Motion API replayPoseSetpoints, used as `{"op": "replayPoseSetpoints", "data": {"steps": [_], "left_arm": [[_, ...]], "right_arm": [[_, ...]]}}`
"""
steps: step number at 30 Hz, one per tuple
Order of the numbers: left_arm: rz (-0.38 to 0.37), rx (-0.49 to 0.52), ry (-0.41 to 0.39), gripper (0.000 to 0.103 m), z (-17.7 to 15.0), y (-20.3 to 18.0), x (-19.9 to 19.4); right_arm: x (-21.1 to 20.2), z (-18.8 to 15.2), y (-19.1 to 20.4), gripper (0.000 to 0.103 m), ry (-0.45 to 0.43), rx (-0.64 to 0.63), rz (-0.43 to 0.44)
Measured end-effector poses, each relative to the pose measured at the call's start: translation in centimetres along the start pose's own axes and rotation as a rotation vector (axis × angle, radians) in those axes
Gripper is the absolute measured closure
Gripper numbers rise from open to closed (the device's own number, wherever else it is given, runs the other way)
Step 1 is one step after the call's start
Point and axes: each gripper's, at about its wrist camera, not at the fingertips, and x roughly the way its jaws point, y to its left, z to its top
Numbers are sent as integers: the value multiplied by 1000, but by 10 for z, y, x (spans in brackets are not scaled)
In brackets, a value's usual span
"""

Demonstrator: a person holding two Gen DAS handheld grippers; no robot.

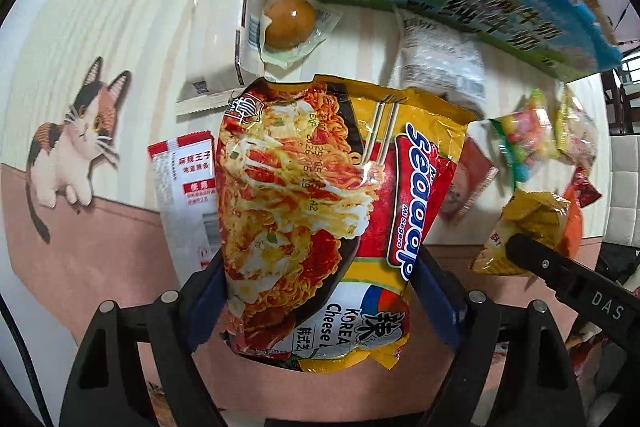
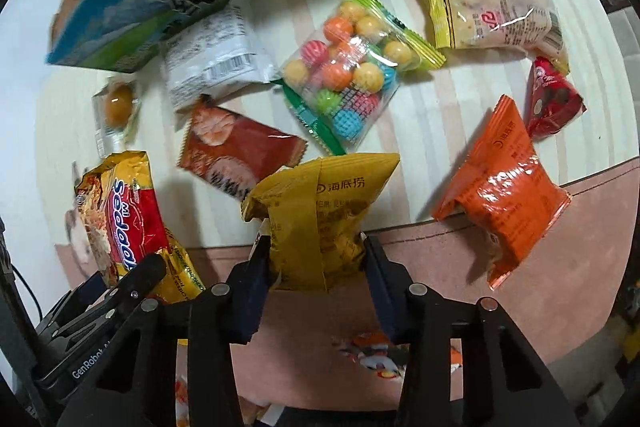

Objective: Organize snacks
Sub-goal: 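Carry both packets into the cardboard box and open both tools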

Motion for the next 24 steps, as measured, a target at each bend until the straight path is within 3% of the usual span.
{"op": "replayPoseSetpoints", "data": {"steps": [6,11,19,24], "left_arm": [[-38,-3,-101,19,-21,-15,-72],[-77,9,-215,19,-9,-40,-140],[-127,63,-313,19,50,-87,-210],[-136,49,-295,19,124,-97,-196]], "right_arm": [[-60,-5,-10,55,-51,-68,71],[-119,14,-10,56,-119,-120,109],[-191,77,8,56,-226,-179,166],[-203,136,22,56,-270,-221,112]]}}
